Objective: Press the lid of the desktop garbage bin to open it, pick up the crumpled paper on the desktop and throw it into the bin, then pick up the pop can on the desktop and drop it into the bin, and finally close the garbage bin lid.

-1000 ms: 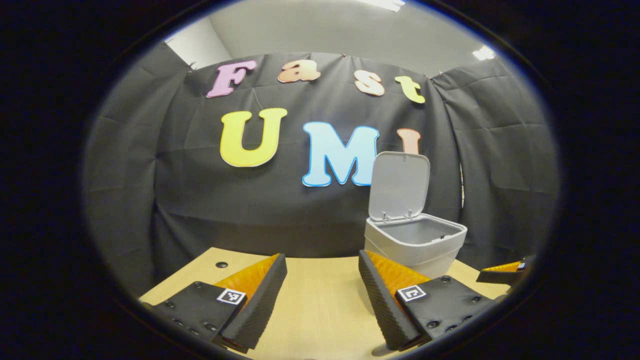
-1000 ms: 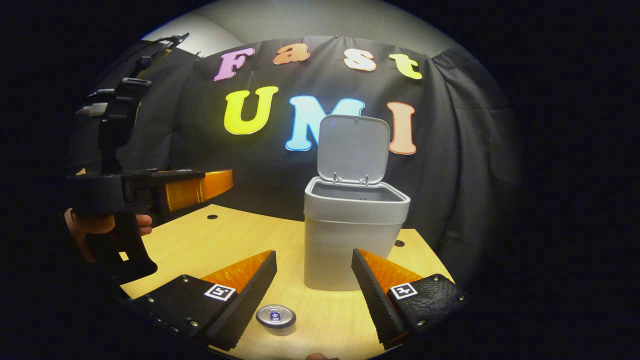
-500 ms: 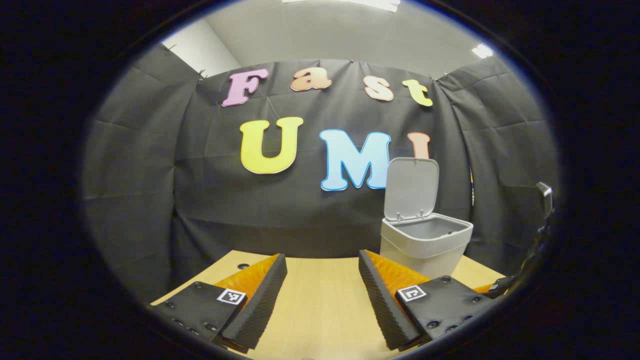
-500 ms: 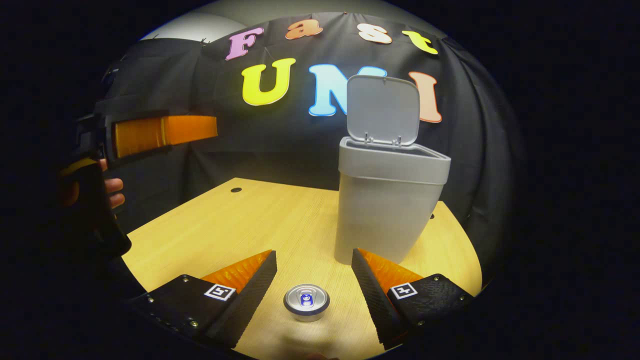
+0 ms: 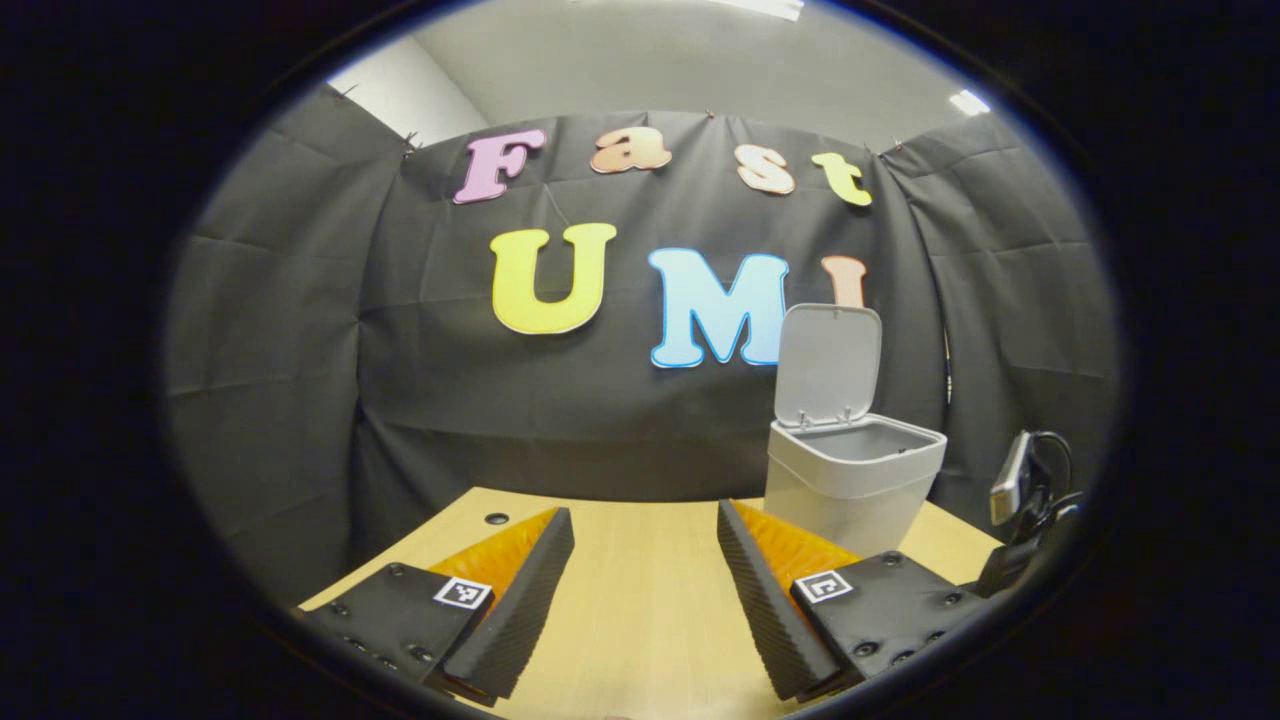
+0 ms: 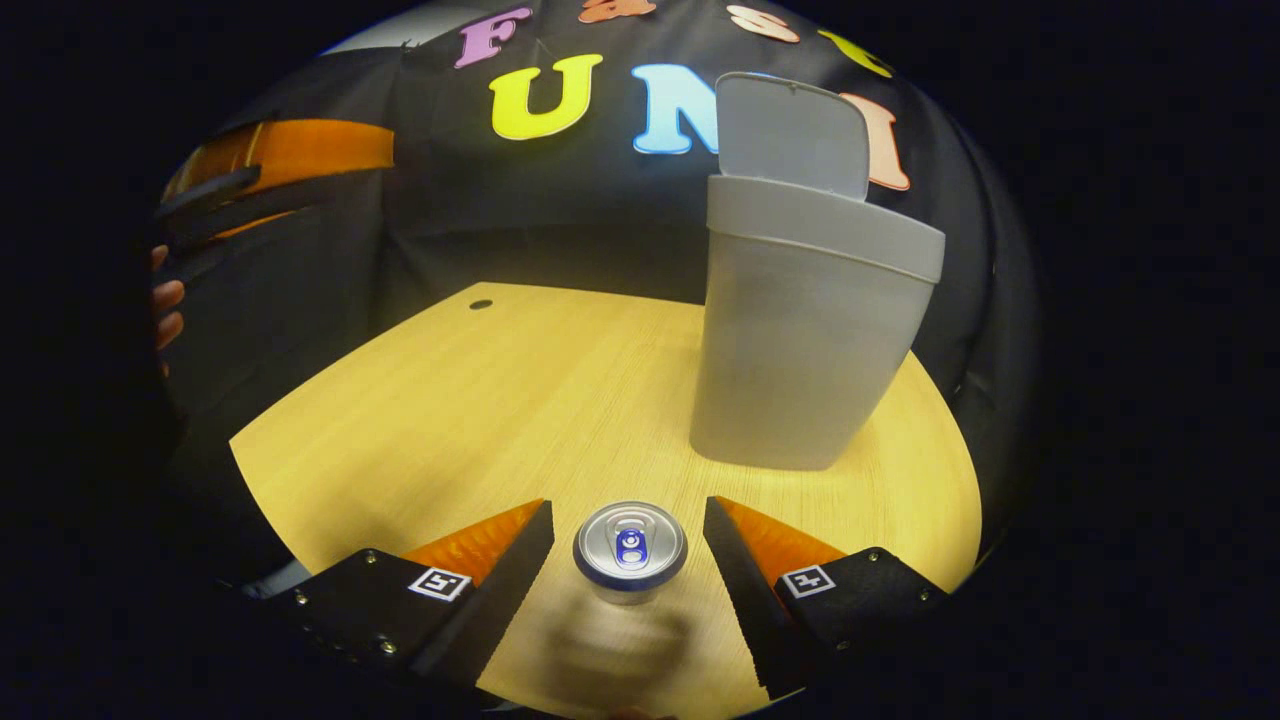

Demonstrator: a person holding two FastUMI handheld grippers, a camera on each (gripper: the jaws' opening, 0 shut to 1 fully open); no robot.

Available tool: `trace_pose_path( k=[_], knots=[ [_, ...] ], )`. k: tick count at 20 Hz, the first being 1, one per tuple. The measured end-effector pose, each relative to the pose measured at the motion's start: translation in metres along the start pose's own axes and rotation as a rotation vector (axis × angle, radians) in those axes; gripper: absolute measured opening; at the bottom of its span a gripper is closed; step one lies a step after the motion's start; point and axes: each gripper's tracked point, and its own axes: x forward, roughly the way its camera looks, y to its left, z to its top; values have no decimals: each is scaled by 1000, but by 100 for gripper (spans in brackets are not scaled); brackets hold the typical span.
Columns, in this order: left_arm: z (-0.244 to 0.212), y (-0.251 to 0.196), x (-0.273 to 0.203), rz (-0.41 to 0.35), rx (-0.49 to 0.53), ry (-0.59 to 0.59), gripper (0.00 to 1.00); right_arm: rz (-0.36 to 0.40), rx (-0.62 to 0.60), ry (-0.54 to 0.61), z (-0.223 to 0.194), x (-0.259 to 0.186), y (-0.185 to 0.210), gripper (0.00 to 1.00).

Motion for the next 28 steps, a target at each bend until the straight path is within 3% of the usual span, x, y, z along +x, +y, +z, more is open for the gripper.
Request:
trace_pose_path(
  k=[7,10,17,21,28],
  knots=[
    [-9,2,-1,10,-7,20,92,2,-5,87,-27,15,-2,97],
    [-12,2,-1,9,-7,27,92,-9,-8,85,-27,15,-5,85],
    [-14,-2,2,0,-12,30,96,-5,-16,65,-23,11,-7,84],
    [-14,-4,3,-5,-10,27,96,0,2,12,-4,0,-9,84],
    [-17,-8,0,-8,-27,33,96,5,25,-172,66,-34,-17,84]
  ],
)
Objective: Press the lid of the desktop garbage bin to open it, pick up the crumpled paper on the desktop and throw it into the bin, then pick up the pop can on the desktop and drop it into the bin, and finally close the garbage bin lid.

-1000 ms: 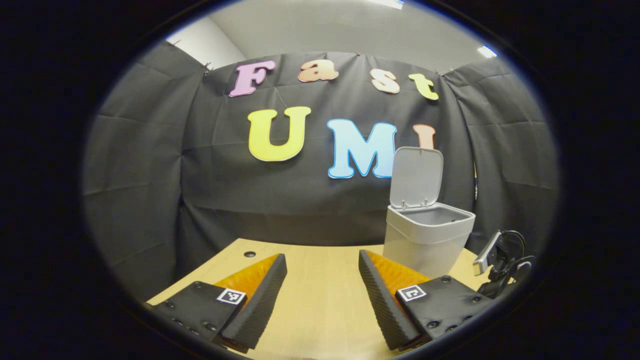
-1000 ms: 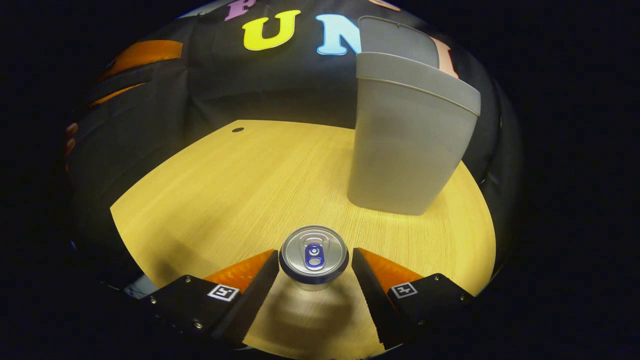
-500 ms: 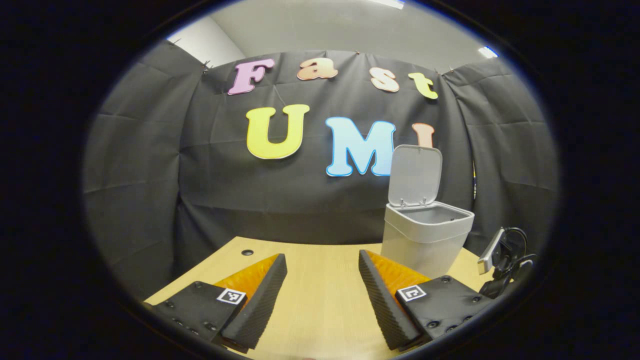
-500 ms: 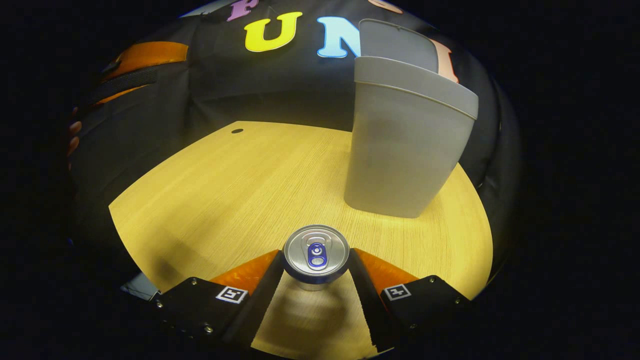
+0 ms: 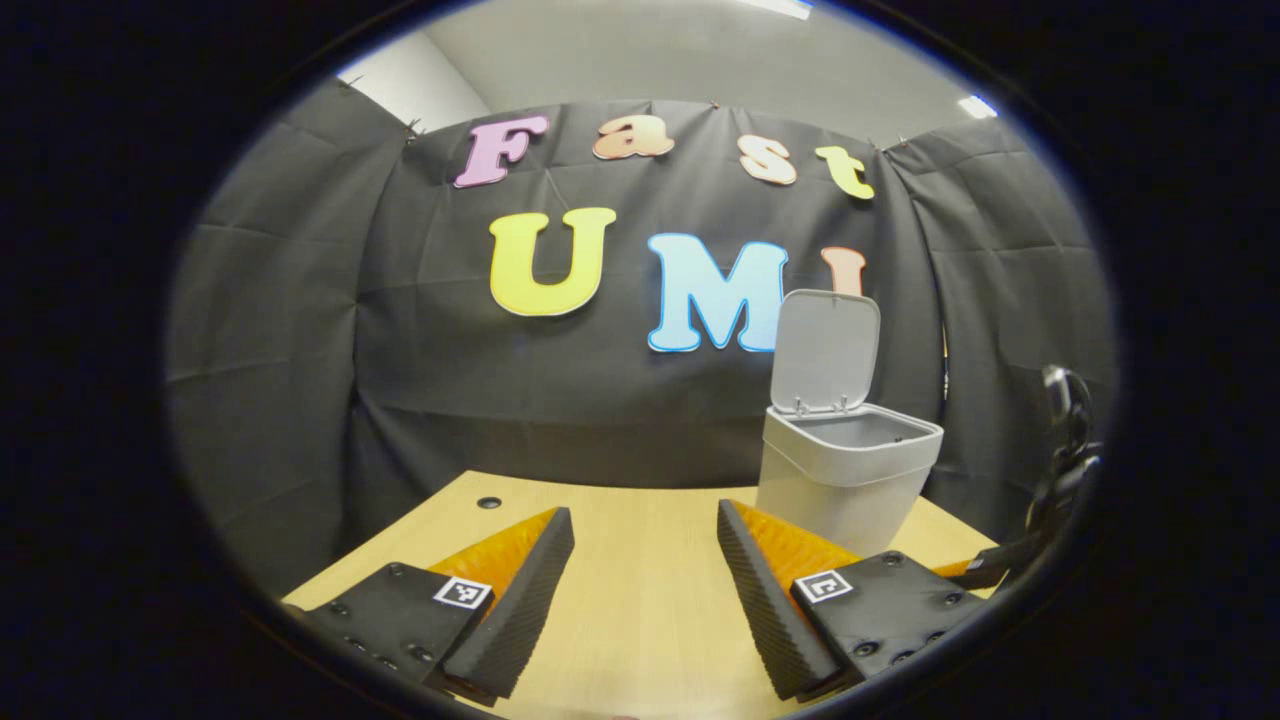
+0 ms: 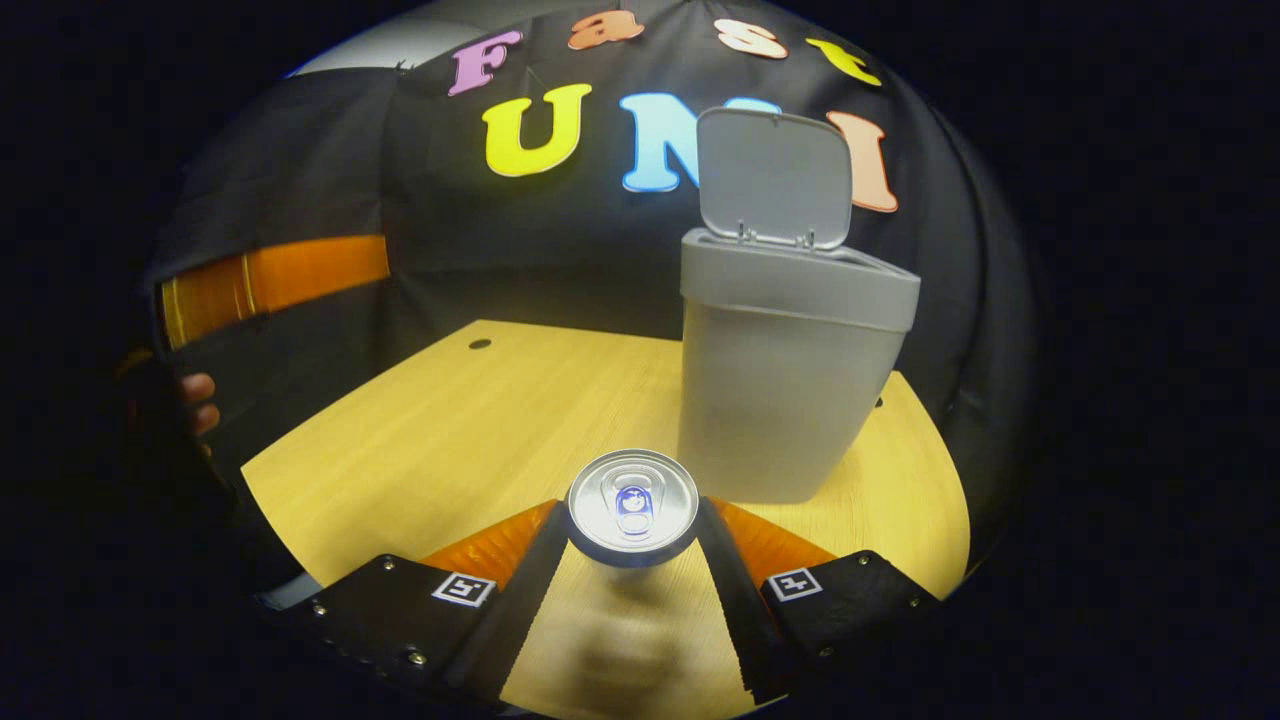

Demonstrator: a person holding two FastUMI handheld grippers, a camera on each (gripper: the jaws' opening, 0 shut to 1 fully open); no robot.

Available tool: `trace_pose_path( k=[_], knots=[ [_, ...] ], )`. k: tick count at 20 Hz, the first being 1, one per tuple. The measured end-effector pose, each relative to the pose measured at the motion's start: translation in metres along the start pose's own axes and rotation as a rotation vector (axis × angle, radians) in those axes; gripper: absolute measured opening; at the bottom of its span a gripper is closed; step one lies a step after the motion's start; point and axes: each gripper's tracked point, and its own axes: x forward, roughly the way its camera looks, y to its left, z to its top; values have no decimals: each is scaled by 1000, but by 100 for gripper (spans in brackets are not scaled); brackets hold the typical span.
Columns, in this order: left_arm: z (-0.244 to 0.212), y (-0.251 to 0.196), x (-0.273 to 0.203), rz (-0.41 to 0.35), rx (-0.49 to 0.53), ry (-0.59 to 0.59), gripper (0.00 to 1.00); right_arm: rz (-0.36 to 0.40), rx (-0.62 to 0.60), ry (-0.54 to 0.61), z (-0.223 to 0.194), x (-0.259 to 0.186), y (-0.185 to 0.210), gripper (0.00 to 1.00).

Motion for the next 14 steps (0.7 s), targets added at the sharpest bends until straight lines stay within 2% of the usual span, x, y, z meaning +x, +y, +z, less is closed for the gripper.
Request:
trace_pose_path(
  k=[4,6,14],
  knots=[
    [1,-2,-3,3,-1,-5,96,-7,-22,-143,53,-13,-9,83],
    [3,-2,-4,6,-1,-8,93,-5,-24,-219,78,-19,-12,83],
    [4,-1,-3,24,1,-15,96,-54,-61,-478,154,-36,-29,83]
  ],
)
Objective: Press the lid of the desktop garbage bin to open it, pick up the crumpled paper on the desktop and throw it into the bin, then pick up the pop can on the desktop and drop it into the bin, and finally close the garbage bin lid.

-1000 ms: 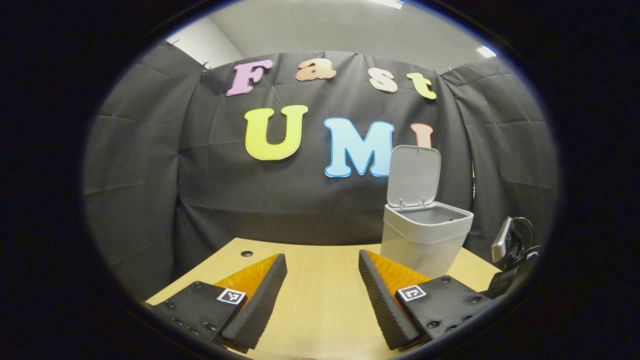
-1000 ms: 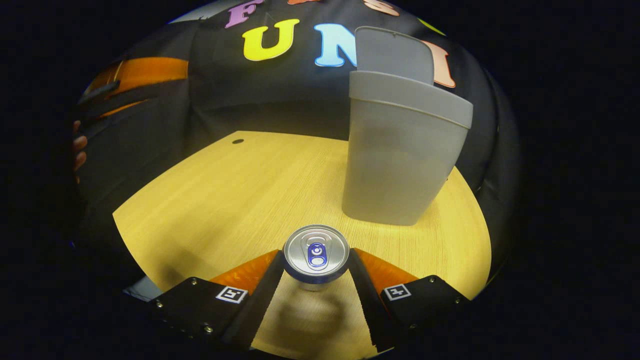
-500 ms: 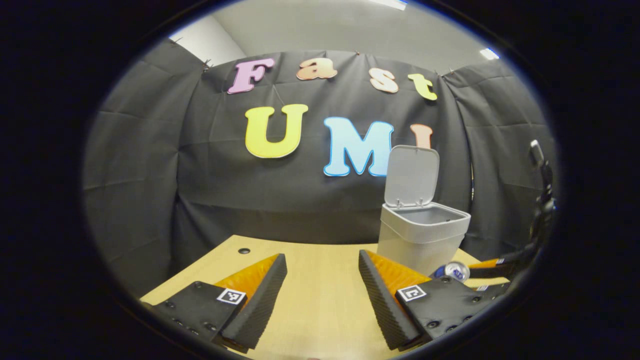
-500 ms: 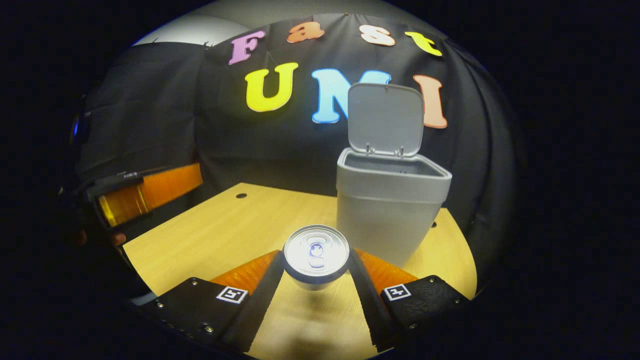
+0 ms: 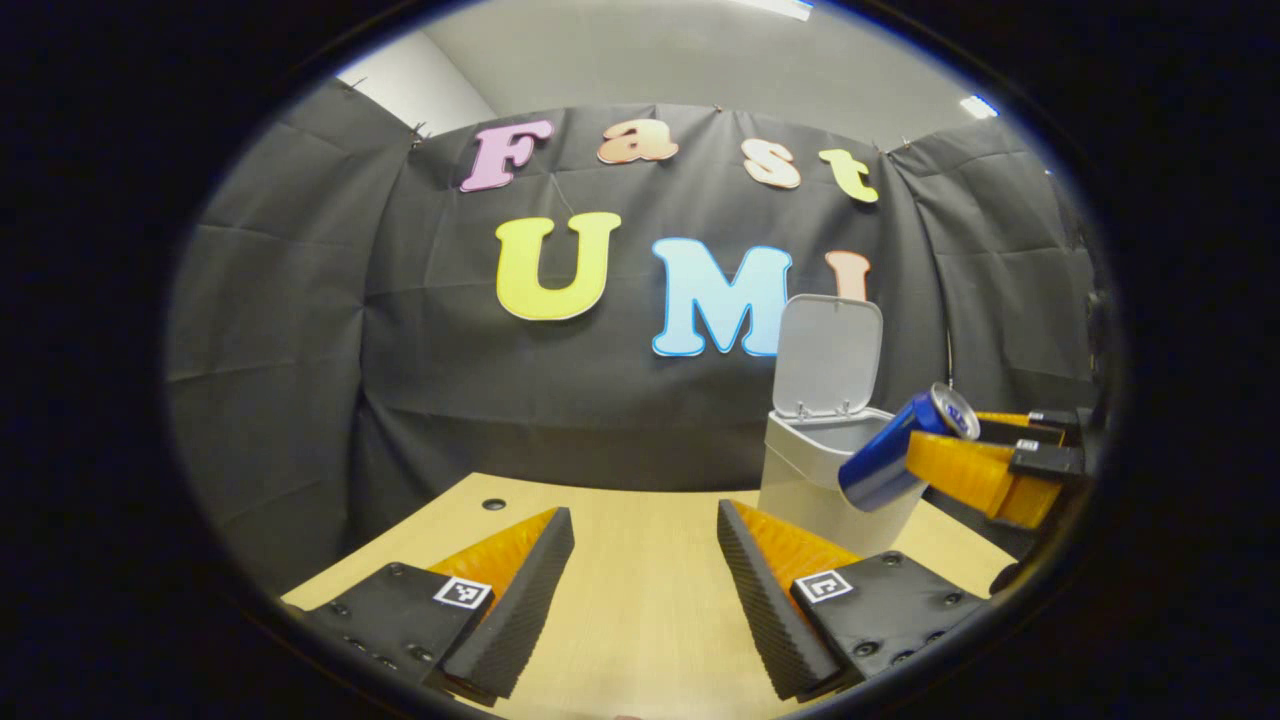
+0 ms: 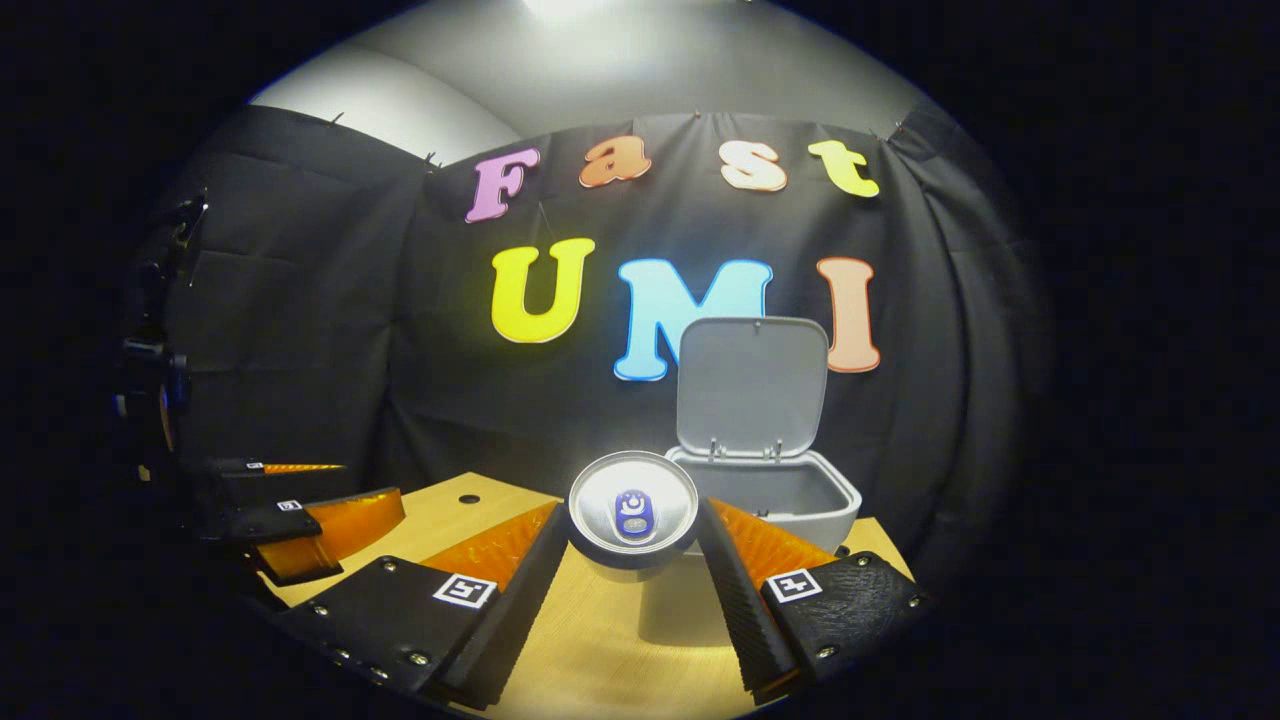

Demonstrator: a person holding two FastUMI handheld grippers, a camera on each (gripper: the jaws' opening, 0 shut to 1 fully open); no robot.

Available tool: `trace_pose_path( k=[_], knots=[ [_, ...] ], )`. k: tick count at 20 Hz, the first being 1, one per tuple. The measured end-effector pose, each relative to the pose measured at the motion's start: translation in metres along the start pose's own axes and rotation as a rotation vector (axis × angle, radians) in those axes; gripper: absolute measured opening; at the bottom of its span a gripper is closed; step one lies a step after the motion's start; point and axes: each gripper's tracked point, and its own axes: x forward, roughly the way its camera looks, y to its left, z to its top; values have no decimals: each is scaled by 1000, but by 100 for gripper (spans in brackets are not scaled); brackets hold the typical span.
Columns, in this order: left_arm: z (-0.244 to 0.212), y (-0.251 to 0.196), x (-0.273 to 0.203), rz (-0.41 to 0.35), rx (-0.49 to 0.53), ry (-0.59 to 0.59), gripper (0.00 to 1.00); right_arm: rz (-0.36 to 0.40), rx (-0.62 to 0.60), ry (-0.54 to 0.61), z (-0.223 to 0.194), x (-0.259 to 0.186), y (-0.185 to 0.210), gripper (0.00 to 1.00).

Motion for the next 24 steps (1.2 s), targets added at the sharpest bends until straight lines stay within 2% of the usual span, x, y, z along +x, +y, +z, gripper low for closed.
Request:
trace_pose_path(
  k=[4,8,21,24],
  knots=[
    [2,3,2,8,6,-3,96,-59,-53,-84,23,13,-19,83],
    [3,4,5,13,9,-6,95,-108,-111,-108,29,30,-36,83],
    [-2,8,13,18,1,7,95,-137,-146,12,-8,71,-46,83],
    [-2,11,11,23,-3,8,96,-162,-131,15,-7,72,-53,88]
  ],
)
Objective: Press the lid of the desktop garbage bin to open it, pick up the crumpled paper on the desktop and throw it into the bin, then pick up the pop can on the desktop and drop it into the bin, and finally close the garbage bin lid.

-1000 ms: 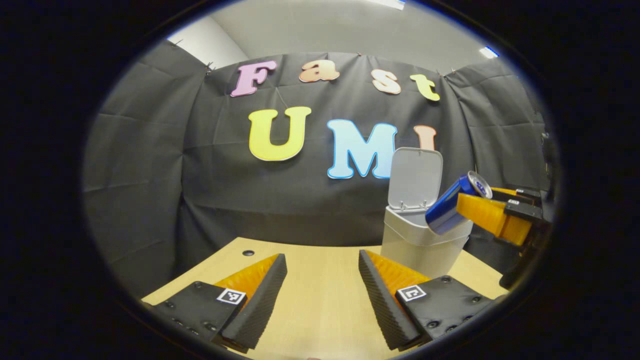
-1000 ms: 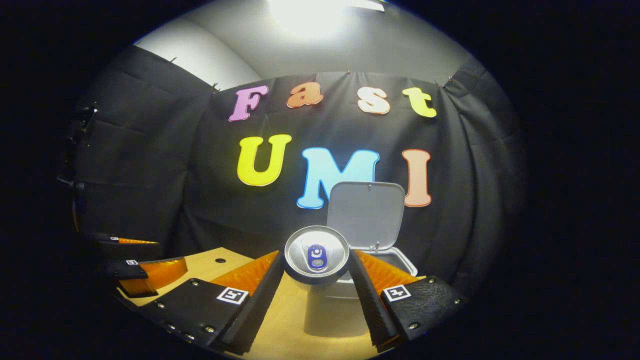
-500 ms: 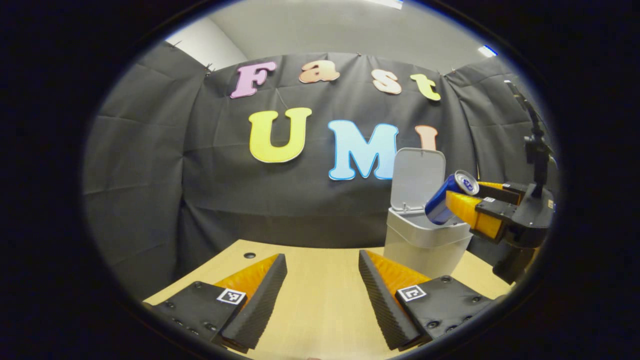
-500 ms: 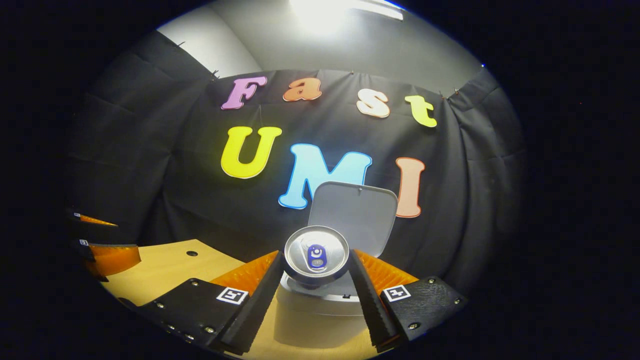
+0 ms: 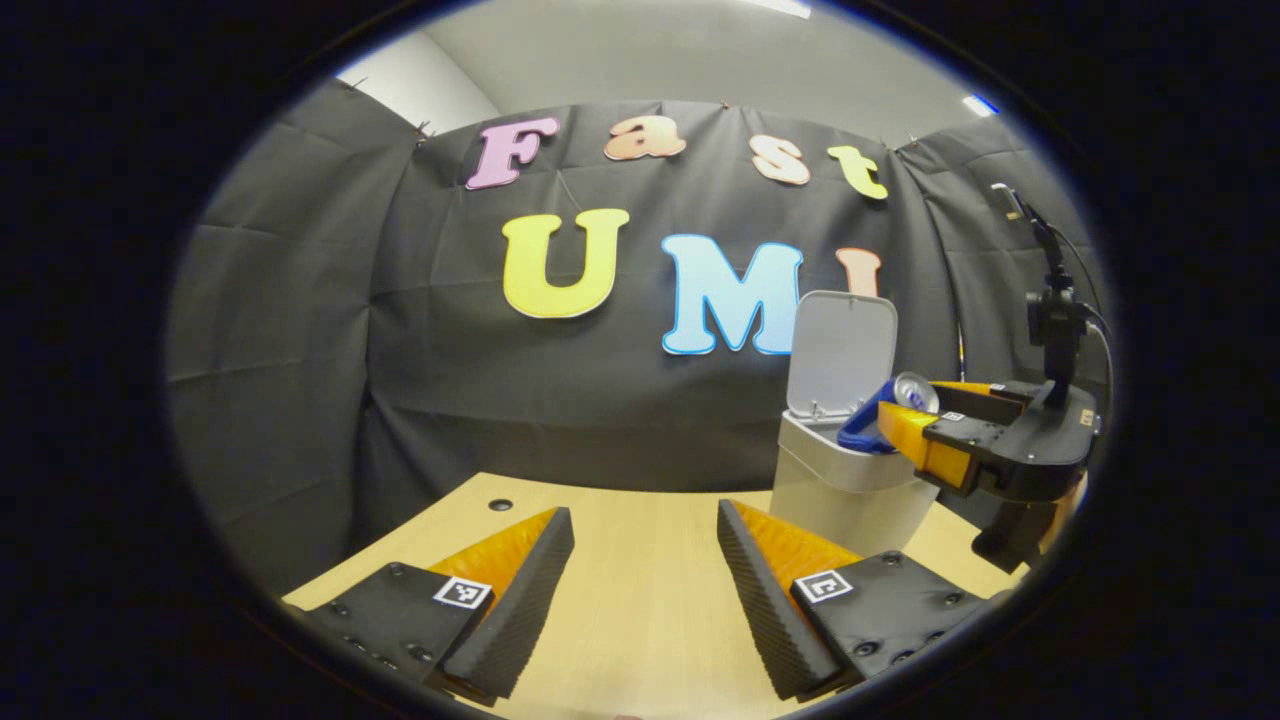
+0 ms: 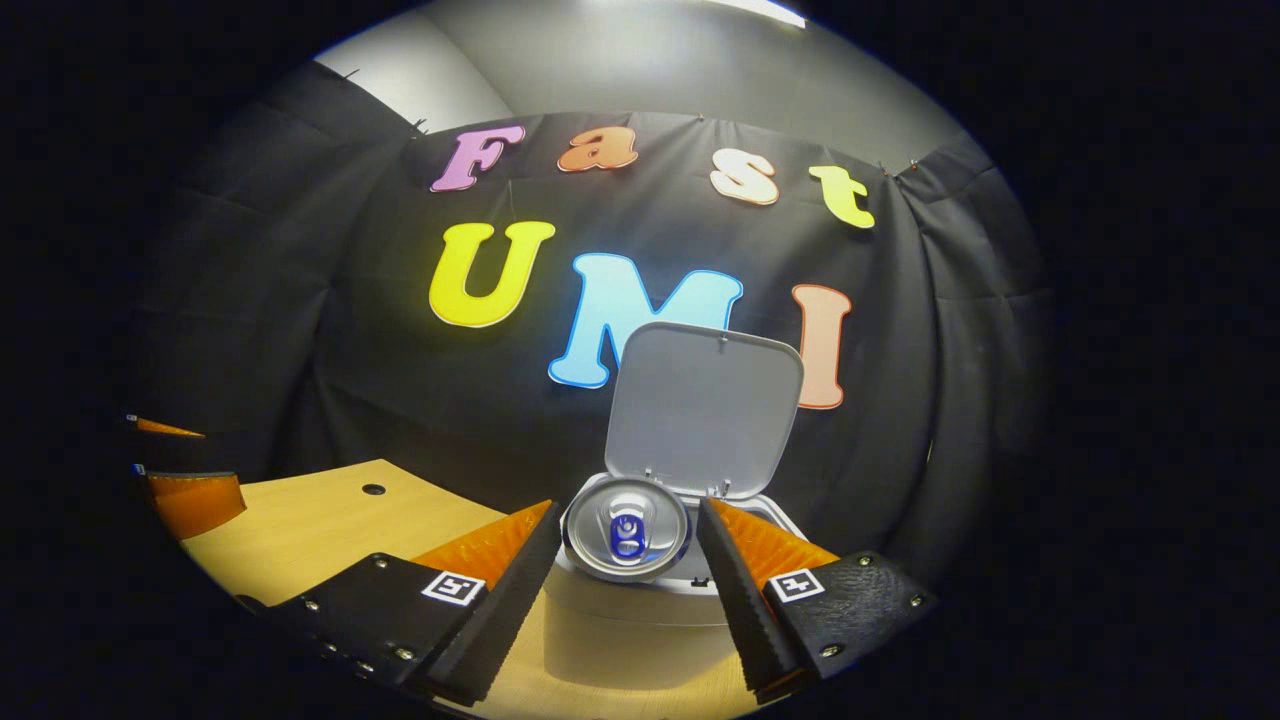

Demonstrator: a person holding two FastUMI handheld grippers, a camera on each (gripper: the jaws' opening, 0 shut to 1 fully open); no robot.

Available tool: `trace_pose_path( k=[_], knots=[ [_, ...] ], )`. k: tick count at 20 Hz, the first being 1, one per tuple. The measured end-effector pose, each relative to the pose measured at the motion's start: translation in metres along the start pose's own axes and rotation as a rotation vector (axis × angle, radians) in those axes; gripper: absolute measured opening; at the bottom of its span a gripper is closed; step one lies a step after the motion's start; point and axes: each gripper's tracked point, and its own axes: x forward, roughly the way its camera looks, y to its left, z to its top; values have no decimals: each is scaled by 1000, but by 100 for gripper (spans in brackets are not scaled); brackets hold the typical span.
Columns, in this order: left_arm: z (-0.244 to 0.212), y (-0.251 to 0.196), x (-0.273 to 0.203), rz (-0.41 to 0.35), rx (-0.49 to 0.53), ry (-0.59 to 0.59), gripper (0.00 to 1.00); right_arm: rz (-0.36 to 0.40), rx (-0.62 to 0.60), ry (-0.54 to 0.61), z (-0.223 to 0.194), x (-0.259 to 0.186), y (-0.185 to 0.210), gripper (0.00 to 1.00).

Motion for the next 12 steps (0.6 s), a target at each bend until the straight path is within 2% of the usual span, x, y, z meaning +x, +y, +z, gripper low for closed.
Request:
trace_pose_path(
  k=[3,12],
  knots=[
    [-2,2,0,4,-6,2,96,-16,4,-7,2,-1,-4,91],
    [0,0,-3,-8,2,-5,96,-22,5,-5,10,1,-11,90]
  ],
)
